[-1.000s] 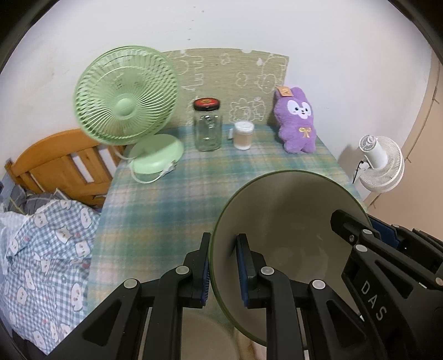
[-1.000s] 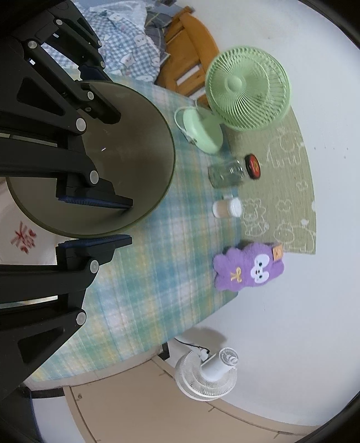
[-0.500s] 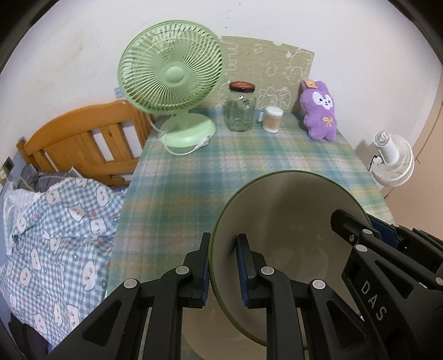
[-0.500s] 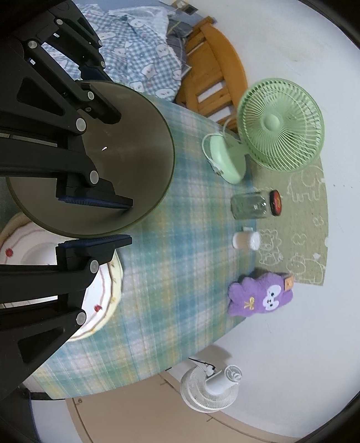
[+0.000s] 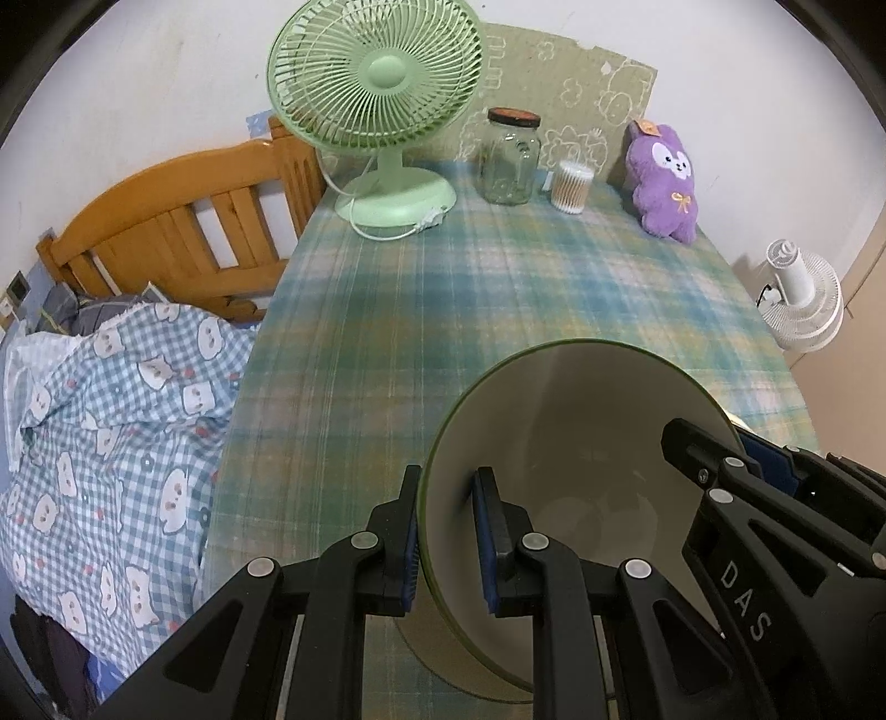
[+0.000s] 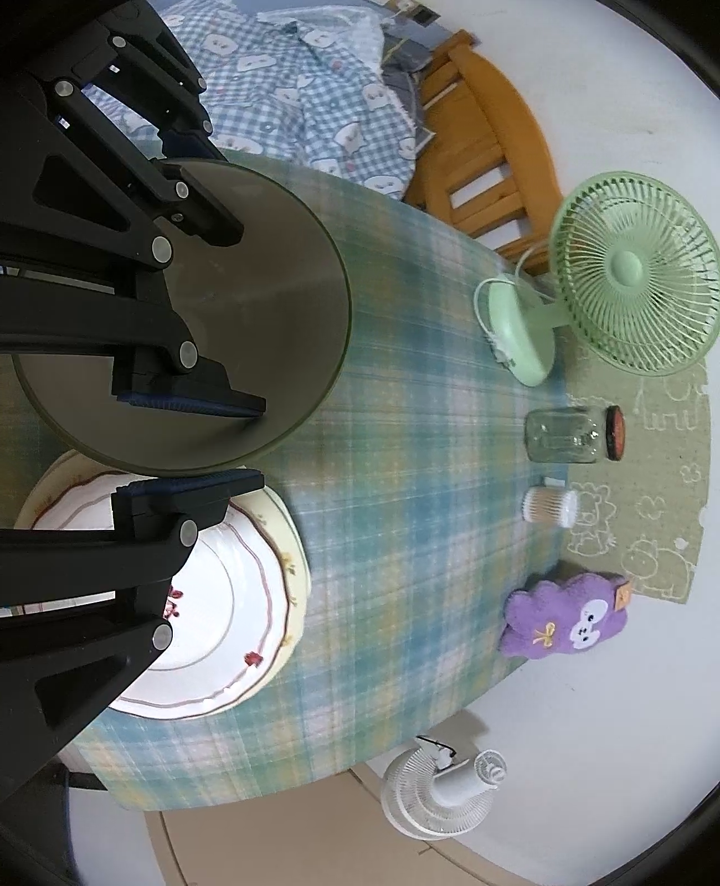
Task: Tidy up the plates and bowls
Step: 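Lift the bowl and carry it toward the plate stack, then carry the bowl over the nested bowls on the plates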
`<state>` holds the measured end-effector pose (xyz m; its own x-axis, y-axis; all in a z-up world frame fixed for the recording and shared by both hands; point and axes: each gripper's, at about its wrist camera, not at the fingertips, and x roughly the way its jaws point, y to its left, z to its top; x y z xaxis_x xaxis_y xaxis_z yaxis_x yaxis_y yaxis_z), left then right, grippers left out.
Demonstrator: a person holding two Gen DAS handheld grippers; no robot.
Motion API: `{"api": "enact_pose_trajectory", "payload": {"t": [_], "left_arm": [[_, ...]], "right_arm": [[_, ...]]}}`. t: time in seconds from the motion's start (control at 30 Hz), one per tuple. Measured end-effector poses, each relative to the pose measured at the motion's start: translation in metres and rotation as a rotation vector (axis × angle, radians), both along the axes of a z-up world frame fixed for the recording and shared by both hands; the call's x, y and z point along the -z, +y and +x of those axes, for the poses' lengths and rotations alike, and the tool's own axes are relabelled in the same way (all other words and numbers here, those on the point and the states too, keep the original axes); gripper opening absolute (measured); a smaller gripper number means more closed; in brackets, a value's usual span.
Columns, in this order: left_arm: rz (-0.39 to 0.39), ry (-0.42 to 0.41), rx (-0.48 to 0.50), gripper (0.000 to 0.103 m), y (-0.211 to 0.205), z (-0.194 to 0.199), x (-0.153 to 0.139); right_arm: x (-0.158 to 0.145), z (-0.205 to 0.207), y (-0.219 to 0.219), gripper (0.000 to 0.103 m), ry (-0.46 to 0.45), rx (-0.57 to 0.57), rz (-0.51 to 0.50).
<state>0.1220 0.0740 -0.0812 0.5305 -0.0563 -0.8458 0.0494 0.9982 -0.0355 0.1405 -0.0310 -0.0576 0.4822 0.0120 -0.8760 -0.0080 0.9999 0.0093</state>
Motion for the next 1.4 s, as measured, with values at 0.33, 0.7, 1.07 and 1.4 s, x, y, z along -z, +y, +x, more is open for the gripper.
{"api": "enact_pose_trajectory", "payload": {"t": [0.33, 0.7, 1.07, 1.4], "left_arm": [[0.019, 0.038, -0.032, 0.015, 0.011, -0.006, 0.019], [0.014, 0.07, -0.037, 0.015, 0.012, -0.008, 0.032], [-0.011, 0.067, 0.014, 0.045, 0.01, -0.007, 0.032], [-0.038, 0.082, 0.067, 0.066, 0.016, -0.002, 0.042]], "right_arm": [[0.023, -0.002, 0.014, 0.023, 0.061, -0.027, 0.008], [0.039, -0.002, 0.019, 0.023, 0.086, -0.032, -0.012], [0.038, 0.001, 0.017, 0.023, 0.103, -0.057, 0.004], [0.048, 0.002, 0.012, 0.055, 0.129, -0.045, 0.034]]}}
